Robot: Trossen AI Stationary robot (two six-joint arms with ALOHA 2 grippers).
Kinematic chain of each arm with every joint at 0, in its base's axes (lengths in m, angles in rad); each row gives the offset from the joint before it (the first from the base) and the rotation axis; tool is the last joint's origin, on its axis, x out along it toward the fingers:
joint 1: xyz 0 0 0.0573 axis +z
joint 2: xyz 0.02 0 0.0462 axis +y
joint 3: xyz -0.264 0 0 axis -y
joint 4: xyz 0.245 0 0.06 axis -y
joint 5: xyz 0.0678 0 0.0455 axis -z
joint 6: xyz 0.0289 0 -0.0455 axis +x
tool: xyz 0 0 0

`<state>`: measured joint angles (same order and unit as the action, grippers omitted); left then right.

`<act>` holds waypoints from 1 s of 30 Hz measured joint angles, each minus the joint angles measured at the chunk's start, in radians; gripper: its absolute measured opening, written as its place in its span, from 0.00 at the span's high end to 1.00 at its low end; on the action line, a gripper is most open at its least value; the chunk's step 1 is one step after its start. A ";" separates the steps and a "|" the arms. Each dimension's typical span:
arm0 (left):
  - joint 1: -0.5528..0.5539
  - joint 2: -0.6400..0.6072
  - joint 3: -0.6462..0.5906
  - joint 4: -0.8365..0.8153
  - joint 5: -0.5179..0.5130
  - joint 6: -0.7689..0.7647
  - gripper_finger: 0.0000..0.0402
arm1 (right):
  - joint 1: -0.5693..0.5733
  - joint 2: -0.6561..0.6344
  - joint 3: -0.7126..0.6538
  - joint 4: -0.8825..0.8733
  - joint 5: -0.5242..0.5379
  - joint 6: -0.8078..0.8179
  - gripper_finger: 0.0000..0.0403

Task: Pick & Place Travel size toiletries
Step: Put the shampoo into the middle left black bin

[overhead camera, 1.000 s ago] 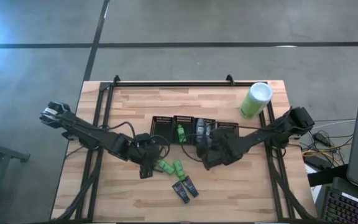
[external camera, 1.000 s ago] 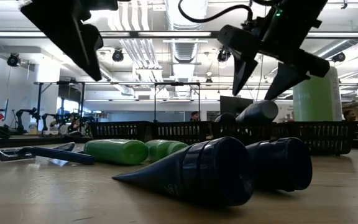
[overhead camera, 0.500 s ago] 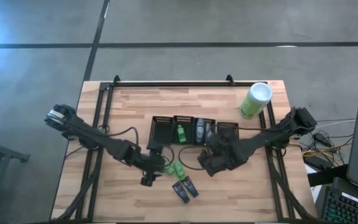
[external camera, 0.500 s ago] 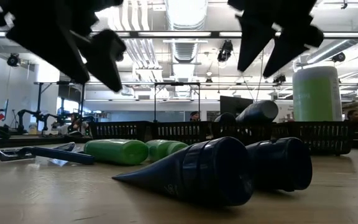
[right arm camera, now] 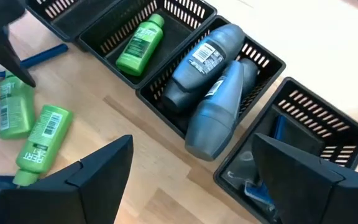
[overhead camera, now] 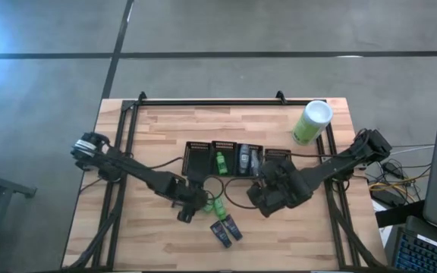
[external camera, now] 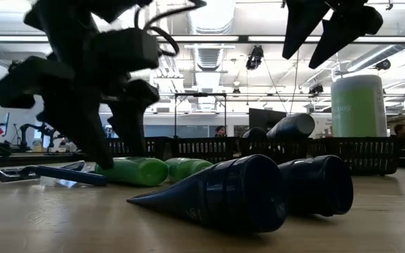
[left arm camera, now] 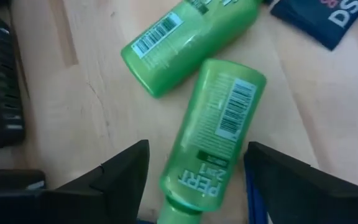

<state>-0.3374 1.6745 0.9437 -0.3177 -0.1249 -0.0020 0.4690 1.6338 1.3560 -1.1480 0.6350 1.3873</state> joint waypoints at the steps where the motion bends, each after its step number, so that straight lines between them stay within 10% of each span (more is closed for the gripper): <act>1: 0.007 0.006 0.000 0.004 0.011 0.006 0.33 | 0.001 0.002 -0.002 0.001 0.000 0.006 0.21; 12: 0.027 0.065 0.004 0.007 0.086 0.143 0.37 | 0.007 0.003 -0.015 0.003 -0.006 0.047 0.17; 19: 0.026 -0.007 -0.002 -0.049 0.087 0.054 0.57 | 0.011 0.002 -0.015 0.003 -0.005 0.078 0.17; 30: 0.054 -0.284 0.000 -0.045 -0.183 -0.867 0.64 | 0.011 -0.003 -0.015 -0.007 0.021 0.173 0.28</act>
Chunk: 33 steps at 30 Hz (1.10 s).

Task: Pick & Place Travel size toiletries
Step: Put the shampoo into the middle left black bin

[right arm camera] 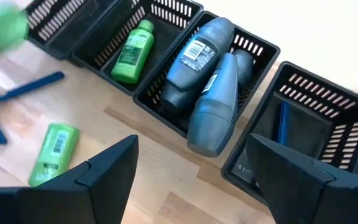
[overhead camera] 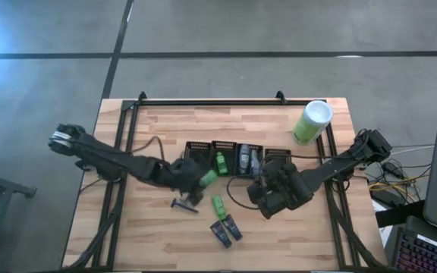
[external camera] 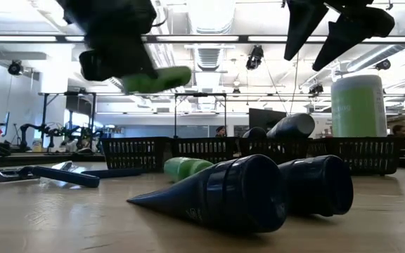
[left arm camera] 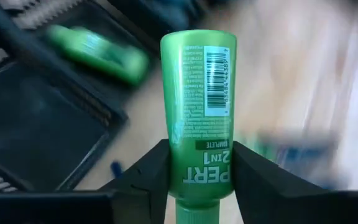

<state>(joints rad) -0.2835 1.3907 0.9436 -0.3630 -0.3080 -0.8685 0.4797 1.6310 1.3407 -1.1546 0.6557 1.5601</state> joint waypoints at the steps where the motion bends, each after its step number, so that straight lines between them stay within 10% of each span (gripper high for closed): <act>1: 0.014 -0.012 0.000 0.018 -0.026 -0.091 0.63 | 0.000 0.000 0.000 -0.001 0.002 0.019 0.28; 19: 0.282 0.231 0.006 0.249 0.083 -0.321 0.62 | 0.001 -0.149 0.002 -0.017 0.141 0.116 0.19; 33: 0.279 0.224 0.060 0.258 0.058 -0.166 0.32 | 0.002 -0.142 -0.005 -0.014 0.097 0.071 0.14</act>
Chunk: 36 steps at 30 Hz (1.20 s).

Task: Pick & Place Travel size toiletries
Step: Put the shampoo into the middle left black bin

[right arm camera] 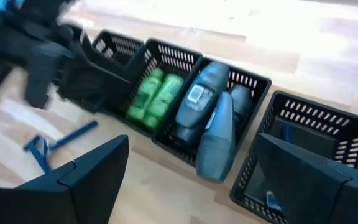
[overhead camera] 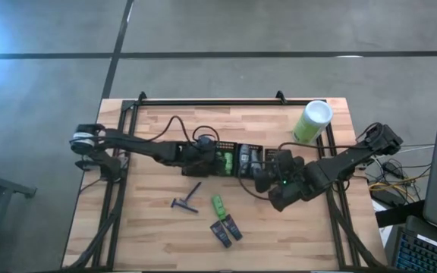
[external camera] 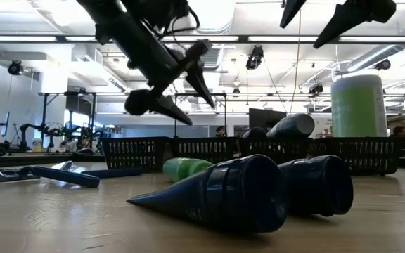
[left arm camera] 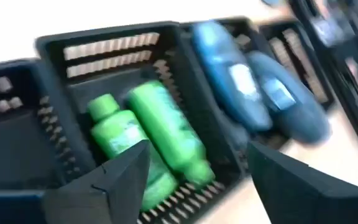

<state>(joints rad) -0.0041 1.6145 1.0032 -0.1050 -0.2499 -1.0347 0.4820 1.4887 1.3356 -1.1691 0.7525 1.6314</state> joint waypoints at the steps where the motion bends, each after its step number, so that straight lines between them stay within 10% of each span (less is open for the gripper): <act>1: -0.005 -0.011 0.001 0.005 0.040 0.065 0.31 | 0.000 0.000 -0.002 0.000 -0.016 -0.014 0.13; 8: -0.159 -0.036 -0.001 -0.048 0.539 0.759 0.32 | 0.011 0.001 -0.012 -0.002 -0.047 -0.051 0.16; 16: -0.336 0.009 0.044 -0.070 0.266 1.283 0.31 | 0.011 0.001 -0.015 -0.002 -0.080 -0.065 0.18; 36: -0.227 0.295 0.256 -0.252 0.411 1.659 0.32 | 0.020 -0.008 -0.018 -0.002 -0.107 -0.014 0.17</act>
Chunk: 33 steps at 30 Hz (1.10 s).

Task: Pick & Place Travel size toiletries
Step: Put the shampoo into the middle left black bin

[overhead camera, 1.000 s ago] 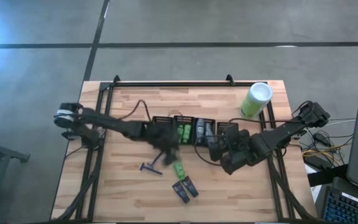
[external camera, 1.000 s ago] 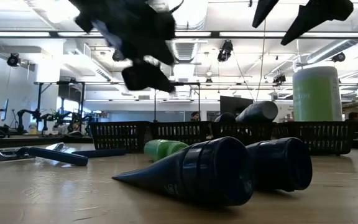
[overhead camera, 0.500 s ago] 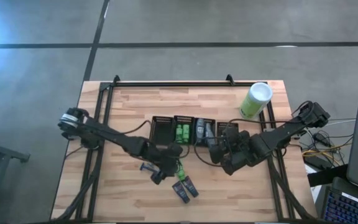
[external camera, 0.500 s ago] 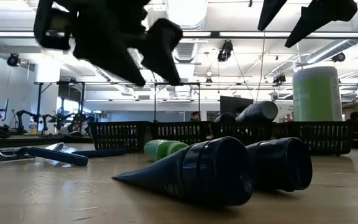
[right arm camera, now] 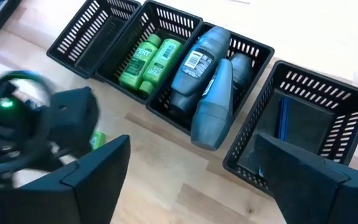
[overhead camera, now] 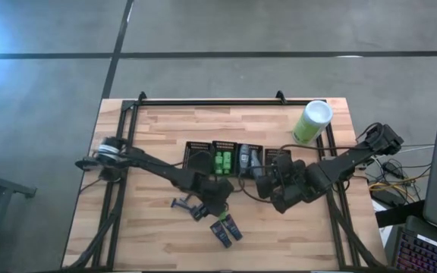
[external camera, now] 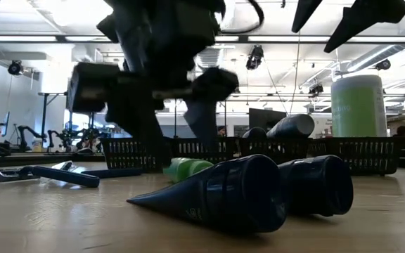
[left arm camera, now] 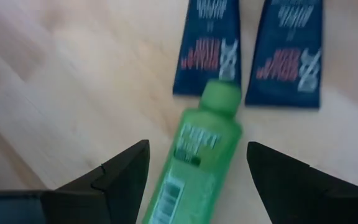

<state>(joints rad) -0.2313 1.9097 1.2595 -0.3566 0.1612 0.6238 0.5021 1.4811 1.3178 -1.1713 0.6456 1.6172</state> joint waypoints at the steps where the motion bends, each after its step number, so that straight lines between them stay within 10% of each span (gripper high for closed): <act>1: 0.007 0.011 0.005 -0.016 0.002 0.006 0.32 | 0.003 0.000 0.000 0.000 0.000 0.003 0.17; 10: 0.073 0.040 0.014 -0.120 0.023 -0.018 0.34 | 0.020 0.000 0.000 -0.002 0.000 0.025 0.21; 20: 0.039 0.037 0.018 -0.139 0.049 -0.167 0.57 | 0.020 0.000 -0.003 -0.054 0.000 0.049 0.17; 33: 0.024 0.037 0.035 -0.061 0.019 -0.293 0.29 | 0.020 0.000 -0.004 -0.059 0.001 0.050 0.14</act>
<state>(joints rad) -0.2070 1.9469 1.2946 -0.4174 0.1806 0.3313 0.5217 1.4807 1.3135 -1.2299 0.6471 1.6671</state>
